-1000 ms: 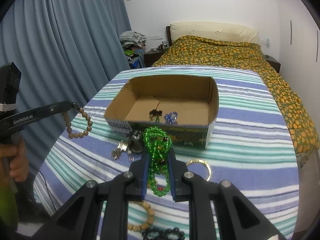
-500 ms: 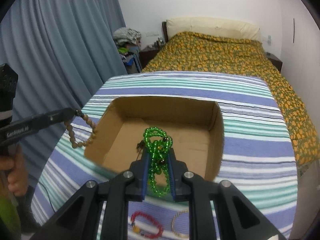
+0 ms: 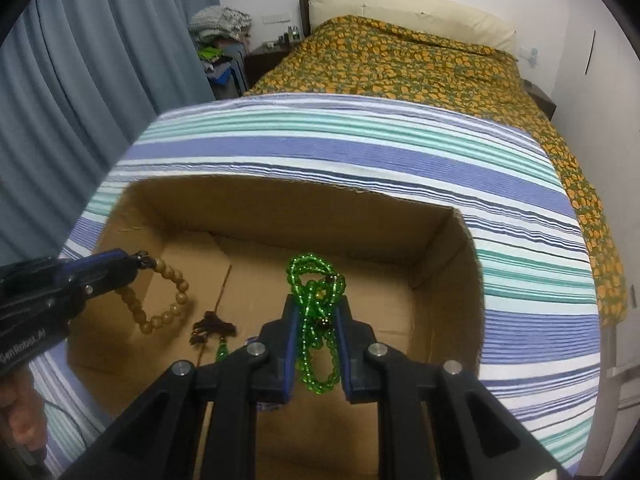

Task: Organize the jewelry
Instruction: 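Withdraw both open tools from the box toward the remaining jewelry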

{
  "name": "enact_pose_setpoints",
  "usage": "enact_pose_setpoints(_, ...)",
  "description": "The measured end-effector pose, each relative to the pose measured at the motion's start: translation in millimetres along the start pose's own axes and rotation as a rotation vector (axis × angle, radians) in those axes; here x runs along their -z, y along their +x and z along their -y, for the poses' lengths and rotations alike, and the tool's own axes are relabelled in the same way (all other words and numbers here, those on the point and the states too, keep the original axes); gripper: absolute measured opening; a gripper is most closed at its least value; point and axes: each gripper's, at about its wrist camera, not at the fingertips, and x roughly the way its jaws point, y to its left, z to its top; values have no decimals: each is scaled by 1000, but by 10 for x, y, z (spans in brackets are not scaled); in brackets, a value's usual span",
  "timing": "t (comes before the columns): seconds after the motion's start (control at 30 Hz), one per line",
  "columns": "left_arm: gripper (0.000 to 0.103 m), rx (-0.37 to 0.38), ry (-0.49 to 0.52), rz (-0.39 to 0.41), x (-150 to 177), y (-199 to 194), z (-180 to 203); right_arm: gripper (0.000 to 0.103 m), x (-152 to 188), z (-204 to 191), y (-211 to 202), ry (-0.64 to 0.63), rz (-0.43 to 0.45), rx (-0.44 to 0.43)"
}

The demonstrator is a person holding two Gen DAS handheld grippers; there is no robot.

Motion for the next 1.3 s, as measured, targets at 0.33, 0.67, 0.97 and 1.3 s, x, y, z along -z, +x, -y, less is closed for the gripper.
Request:
enact_pose_setpoints(0.33, 90, -123, 21, 96, 233, -326, 37, 65, 68, -35, -243, 19, 89, 5)
enact_pose_setpoints(0.67, 99, -194, 138, 144, 1347, -1130, 78, 79, 994, 5, -1110, 2, 158, 23)
enact_pose_setpoints(0.97, 102, -240, 122, 151, 2479, -1574, -19, 79, 2489, 328, -1474, 84, 147, 149)
enact_pose_setpoints(1.3, 102, -225, 18, 53, 2493, -731, 74, 79, 3073, 814, -965, 204, 86, 274)
